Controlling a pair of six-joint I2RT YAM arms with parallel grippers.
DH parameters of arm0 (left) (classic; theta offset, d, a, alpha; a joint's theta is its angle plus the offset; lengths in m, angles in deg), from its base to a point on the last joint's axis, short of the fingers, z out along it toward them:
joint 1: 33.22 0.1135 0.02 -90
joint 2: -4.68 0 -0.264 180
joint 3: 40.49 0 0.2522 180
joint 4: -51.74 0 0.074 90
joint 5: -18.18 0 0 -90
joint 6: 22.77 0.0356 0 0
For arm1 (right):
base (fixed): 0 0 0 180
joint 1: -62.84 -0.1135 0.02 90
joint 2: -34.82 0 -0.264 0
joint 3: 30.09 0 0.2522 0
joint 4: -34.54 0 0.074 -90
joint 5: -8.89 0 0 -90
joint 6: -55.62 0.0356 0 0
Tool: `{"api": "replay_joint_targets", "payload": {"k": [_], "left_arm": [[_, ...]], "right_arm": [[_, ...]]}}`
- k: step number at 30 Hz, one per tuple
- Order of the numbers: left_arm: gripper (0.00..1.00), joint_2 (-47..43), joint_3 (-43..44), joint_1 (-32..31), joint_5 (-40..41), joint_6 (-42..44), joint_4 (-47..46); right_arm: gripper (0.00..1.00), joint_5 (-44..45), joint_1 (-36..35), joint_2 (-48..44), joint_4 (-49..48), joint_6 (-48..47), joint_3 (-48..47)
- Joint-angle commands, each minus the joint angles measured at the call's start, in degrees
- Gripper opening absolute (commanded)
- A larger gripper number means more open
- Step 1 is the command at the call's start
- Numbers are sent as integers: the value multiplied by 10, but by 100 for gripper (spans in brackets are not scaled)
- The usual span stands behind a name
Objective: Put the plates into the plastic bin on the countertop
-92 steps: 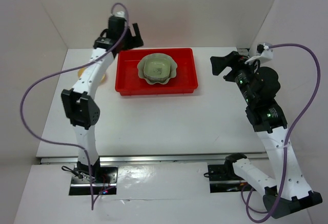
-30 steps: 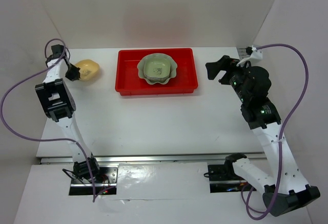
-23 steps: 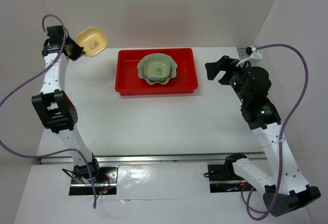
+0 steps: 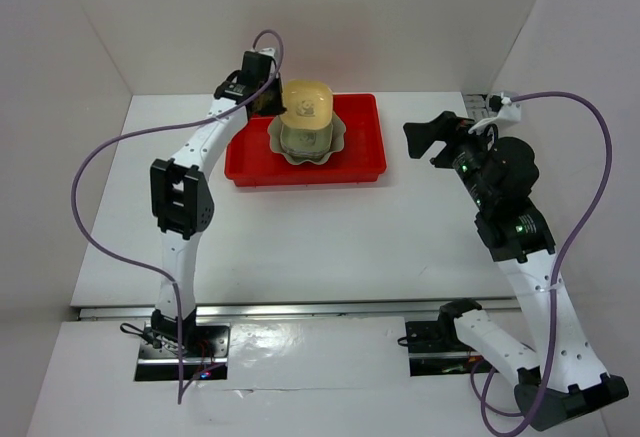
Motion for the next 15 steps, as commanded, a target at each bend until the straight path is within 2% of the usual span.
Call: {"api": "replay_joint_targets", "payload": {"k": [1,4,9,13,14,15], "left_arm": [[0,18,37,-9,27,14,-12],[0,35,37,-15,27,14,-12],[13,40,32,-15,32,14,-12],[39,34,25,-15,39,9,-12],[51,28,25,-15,44,9,-12],[58,28,19,-15,45,9,-12]], "right_arm": [[100,-4,-4,-8,-3,-1,2],[100,1,-4,-8,2,-2,2],[100,1,-4,-8,2,-7,2],[100,1,-4,-8,2,-7,2],[100,1,-4,-8,2,-7,2],[100,1,-4,-8,2,-7,2]]}}
